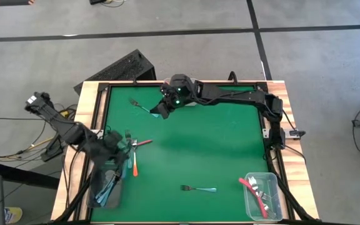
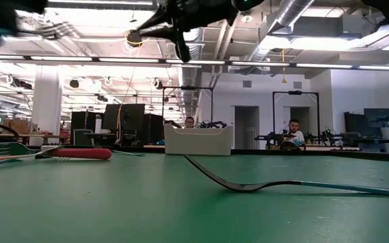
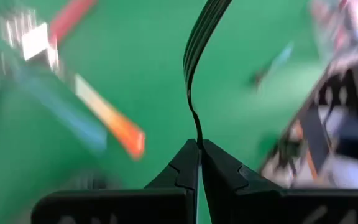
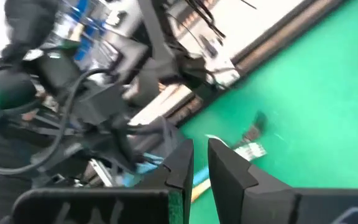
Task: Sort silverware by color (type)
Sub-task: Put the blue fork into the black transparent bin
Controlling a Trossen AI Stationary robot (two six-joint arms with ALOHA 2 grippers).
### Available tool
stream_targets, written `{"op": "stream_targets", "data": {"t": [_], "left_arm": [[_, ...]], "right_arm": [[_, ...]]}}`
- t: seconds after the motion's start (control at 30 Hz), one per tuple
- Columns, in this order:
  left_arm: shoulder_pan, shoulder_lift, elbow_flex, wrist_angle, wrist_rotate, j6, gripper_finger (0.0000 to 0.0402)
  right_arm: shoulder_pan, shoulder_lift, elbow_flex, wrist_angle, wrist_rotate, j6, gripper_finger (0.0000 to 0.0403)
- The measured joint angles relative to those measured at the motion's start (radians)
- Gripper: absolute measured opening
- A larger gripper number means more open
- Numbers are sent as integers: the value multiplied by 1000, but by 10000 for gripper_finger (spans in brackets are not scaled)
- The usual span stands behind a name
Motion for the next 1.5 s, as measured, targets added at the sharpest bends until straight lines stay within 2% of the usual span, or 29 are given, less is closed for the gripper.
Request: {"op": "stream_targets", "data": {"t": [0.1,0.3,0.5,0.57,0.7,0.87,1.0,1.13,1.27,1.33,1.5], "left_arm": [[-110,0,0,-50,65,-112,0],[-303,4,-18,-133,60,-302,0],[-388,14,-118,-89,66,-484,4],[-390,18,-152,-56,104,-516,15],[-372,20,-187,-19,178,-530,53],[-326,19,-187,-15,195,-531,106],[-292,19,-186,-15,228,-539,134],[-268,19,-186,-7,245,-547,145],[-251,19,-186,21,240,-554,147],[-242,19,-186,24,239,-560,147],[-213,20,-185,34,239,-564,147]], "right_arm": [[3,0,0,-38,10,-8,75],[7,0,0,-44,34,-11,75],[2,0,0,-67,39,-8,77],[-1,0,0,-94,68,-28,80],[-4,33,1,-165,161,-222,90],[-8,138,5,-198,150,-273,110],[-13,244,125,-254,143,-318,139],[-27,388,332,-380,215,-360,162],[-50,538,568,-516,248,-384,163],[-63,538,518,-437,244,-374,160],[-86,567,510,-485,253,-417,155]]}}
